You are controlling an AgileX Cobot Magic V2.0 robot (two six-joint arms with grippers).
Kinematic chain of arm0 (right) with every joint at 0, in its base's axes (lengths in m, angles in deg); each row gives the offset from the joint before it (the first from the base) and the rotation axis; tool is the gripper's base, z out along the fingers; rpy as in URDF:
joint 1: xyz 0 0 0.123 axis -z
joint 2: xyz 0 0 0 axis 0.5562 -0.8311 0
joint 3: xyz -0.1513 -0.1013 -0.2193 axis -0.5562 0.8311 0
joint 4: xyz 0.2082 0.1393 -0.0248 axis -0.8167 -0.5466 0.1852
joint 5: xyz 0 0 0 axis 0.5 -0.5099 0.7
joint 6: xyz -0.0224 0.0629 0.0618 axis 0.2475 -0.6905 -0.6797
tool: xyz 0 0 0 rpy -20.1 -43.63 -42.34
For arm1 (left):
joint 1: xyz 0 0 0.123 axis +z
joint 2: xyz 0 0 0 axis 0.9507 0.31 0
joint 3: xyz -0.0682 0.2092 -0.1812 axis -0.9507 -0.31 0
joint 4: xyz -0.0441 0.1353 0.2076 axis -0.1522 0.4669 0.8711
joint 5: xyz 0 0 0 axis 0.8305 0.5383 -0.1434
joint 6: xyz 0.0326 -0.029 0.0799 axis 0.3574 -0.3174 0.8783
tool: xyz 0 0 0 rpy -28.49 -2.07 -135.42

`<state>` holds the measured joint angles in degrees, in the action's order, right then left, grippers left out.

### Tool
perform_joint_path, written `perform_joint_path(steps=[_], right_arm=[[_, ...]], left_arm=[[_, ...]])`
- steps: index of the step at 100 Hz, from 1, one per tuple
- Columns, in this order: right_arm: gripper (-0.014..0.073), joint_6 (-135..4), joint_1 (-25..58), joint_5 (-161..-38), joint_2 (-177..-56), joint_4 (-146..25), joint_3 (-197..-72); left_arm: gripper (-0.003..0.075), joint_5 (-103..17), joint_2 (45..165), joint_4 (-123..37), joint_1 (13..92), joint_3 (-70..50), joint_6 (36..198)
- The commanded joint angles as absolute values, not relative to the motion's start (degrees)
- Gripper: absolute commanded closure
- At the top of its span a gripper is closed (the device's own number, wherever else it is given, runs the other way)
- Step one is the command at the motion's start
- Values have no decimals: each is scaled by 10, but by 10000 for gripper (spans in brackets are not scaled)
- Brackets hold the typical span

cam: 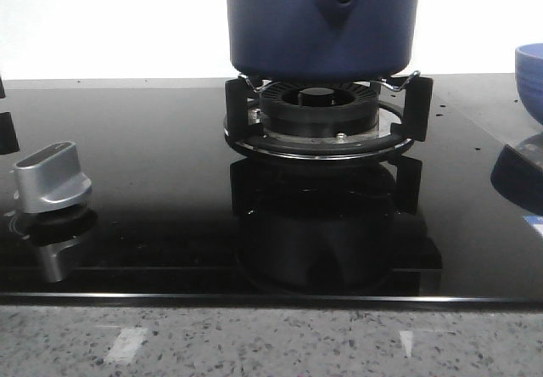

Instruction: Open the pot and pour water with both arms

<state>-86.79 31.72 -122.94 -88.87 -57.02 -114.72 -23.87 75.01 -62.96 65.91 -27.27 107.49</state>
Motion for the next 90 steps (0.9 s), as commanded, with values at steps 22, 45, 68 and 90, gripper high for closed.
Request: perform_joint_path(steps=[22,45,68,90], right_arm=[[136,-843,301,-1193,-896,-571,-1171],[138,-843,301,-1204,-895,-565,-1176],[138,-843,301,-1238,-903,-519,-1208],[138,-843,301,-1260,-920,-508,-1216]], left_arm=[[479,-270,847,-880,585,-233,1332],[352,-213,954,-1060,582,-210,1494],[352,-119,1087,-1120,582,-136,1591],[351,-90,1204,-1141,564,-52,1594]])
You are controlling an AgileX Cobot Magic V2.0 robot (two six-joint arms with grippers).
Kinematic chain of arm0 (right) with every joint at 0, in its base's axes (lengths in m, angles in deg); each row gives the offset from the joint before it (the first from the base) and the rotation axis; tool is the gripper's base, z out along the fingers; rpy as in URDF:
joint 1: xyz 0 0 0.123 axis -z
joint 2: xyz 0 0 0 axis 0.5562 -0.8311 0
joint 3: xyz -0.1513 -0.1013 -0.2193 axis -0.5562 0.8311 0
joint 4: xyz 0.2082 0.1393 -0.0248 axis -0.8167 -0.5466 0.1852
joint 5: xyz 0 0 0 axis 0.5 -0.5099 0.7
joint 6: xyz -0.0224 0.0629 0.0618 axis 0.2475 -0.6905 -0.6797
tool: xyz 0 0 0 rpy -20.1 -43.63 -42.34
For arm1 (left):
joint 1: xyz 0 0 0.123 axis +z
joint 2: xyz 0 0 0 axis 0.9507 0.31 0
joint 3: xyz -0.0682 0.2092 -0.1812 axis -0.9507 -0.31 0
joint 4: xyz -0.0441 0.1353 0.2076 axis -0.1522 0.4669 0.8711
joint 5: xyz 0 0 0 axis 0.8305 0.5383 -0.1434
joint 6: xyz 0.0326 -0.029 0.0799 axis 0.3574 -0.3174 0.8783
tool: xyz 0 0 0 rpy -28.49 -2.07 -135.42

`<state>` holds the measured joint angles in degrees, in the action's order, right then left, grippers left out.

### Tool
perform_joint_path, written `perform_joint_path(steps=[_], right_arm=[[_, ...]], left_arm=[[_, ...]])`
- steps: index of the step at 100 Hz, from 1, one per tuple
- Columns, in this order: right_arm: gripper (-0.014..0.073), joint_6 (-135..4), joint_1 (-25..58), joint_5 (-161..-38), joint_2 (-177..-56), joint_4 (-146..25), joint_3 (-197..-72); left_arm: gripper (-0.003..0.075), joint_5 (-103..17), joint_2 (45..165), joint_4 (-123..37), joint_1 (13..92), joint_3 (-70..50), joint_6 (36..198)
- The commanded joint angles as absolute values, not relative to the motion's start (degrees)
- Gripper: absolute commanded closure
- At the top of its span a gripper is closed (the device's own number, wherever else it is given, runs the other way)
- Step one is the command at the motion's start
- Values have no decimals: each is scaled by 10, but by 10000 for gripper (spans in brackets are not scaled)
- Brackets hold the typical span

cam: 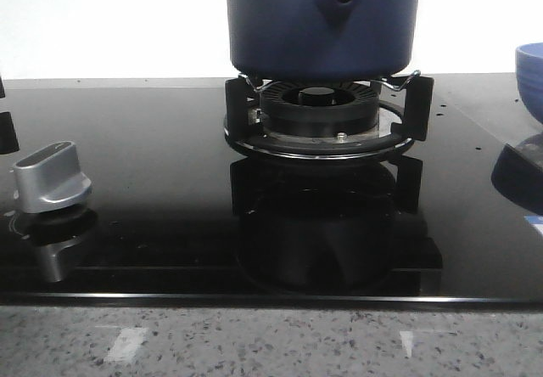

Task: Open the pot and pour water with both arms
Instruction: 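Grasp the purple lid knob with the left gripper and lift the lid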

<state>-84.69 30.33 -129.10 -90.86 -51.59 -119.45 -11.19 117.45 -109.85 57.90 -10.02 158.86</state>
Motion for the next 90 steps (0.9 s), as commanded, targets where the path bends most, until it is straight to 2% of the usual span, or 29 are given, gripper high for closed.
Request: perform_joint_path(steps=[1,24,48,90], right_arm=[[138,-843,301,-1260,-920,-508,-1216],[138,-843,301,-1263,-921,-503,-1216],[138,-843,301,-1266,-921,-497,-1216],[138,-843,301,-1266,-921,-495,-1216]], left_arm=[[351,-90,1211,-1141,561,-46,1594],[344,-90,1318,-1141,514,49,1649],[232,-89,1403,-1133,499,141,1658],[232,-78,1467,-1119,468,207,1686]])
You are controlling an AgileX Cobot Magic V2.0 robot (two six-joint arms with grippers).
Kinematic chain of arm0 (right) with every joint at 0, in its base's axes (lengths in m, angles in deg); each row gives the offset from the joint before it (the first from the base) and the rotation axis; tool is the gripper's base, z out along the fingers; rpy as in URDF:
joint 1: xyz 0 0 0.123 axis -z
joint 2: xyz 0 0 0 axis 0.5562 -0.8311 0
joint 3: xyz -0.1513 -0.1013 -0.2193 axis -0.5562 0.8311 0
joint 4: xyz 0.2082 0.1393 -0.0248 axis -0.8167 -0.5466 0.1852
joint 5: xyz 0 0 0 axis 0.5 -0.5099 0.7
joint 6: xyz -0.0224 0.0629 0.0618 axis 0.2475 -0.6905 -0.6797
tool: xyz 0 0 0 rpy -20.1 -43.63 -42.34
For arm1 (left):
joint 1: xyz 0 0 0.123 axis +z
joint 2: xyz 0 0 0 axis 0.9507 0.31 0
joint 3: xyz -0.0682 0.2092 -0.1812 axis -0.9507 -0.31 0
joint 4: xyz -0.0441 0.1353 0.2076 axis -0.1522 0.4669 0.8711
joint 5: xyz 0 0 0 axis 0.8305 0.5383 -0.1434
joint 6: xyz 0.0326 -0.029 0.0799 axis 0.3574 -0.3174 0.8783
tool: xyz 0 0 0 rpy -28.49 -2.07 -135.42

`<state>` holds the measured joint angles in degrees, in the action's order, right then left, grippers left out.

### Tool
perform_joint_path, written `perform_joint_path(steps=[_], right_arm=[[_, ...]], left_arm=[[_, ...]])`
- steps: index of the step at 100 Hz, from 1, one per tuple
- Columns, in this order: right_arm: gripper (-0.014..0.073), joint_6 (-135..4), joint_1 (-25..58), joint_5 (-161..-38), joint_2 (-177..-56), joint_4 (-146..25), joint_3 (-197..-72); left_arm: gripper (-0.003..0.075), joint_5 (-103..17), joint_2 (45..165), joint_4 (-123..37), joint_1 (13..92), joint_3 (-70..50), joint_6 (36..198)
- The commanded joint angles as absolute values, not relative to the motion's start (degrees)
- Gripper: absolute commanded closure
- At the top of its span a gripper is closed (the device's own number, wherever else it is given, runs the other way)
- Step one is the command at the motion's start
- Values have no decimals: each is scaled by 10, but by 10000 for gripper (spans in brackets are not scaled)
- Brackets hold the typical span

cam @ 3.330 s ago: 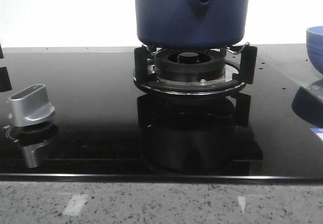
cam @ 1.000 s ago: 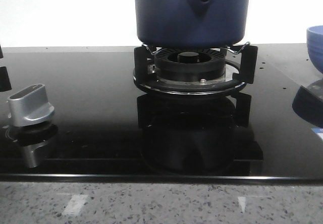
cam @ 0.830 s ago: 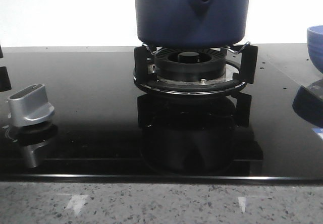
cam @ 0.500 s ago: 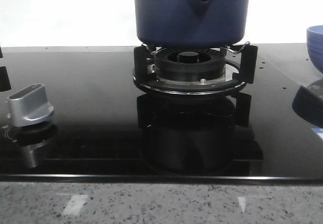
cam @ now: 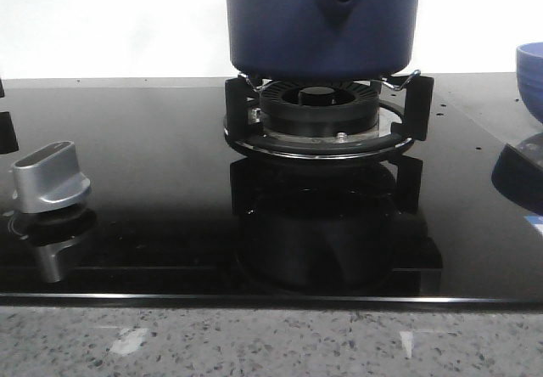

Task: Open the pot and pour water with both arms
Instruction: 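Grasp the purple lid knob with the left gripper and lift the lid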

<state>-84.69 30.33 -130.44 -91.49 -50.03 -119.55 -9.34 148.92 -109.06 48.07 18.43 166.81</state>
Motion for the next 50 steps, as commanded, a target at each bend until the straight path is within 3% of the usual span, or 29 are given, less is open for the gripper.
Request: perform_joint_path(steps=[1,50], right_arm=[[138,-843,301,-1266,-921,-495,-1216],[138,-843,301,-1269,-921,-495,-1216]], left_arm=[[232,-78,1468,-1118,468,207,1689],[235,-152,1468,-1064,449,207,1713]])
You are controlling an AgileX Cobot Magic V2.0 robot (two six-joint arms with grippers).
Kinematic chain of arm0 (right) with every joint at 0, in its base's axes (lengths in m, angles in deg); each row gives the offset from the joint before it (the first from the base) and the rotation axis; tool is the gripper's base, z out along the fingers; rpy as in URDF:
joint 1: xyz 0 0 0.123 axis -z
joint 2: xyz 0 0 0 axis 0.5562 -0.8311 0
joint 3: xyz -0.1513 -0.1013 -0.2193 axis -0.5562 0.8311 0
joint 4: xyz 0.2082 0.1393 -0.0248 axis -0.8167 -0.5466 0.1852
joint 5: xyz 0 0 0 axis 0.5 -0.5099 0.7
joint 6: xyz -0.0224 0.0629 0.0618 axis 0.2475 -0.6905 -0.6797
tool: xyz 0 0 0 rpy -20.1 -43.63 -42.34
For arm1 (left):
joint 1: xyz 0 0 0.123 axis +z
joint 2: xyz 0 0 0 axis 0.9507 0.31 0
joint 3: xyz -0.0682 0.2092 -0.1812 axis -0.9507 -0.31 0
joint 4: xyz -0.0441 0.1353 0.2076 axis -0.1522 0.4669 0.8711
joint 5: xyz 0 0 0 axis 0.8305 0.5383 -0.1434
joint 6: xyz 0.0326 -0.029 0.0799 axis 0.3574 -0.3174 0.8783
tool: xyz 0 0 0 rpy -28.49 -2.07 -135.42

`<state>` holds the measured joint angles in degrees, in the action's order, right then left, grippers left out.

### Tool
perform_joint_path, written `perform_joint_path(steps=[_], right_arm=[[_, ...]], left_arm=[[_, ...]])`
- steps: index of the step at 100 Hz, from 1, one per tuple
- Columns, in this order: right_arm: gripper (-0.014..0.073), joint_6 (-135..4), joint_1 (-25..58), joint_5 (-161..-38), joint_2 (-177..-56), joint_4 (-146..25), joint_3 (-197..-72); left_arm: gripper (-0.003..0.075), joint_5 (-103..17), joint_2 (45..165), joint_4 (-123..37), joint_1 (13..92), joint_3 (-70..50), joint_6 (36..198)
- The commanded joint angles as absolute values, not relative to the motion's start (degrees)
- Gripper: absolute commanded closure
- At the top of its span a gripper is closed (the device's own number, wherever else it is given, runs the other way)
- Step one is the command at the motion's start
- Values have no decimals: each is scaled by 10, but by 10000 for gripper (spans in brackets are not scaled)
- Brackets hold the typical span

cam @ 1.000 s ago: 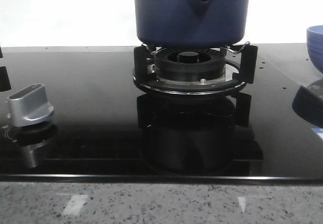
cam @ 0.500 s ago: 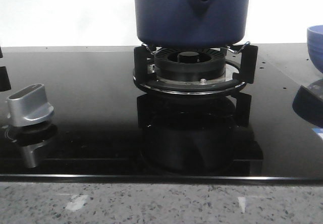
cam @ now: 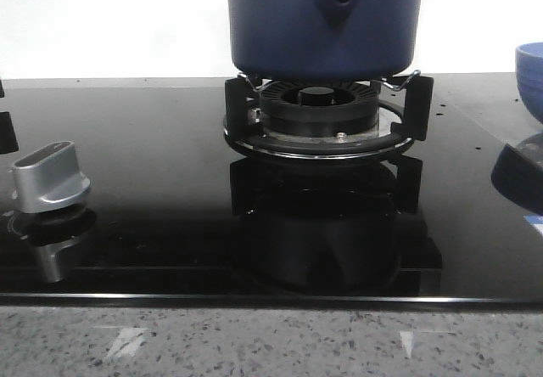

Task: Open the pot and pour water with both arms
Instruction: 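Grasp the purple lid knob with the left gripper and lift the lid, then grasp the rim of the light blue bowl with the right gripper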

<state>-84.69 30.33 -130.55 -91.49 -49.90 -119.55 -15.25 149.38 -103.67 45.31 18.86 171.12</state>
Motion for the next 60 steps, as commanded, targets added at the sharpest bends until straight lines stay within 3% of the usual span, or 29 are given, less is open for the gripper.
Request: perform_joint_path(steps=[1,60], right_arm=[[138,-843,301,-1269,-921,-495,-1216],[138,-843,301,-1269,-921,-495,-1216]], left_arm=[[237,-152,1468,-1064,449,207,1713],[239,-157,1480,-1042,448,207,1713]])
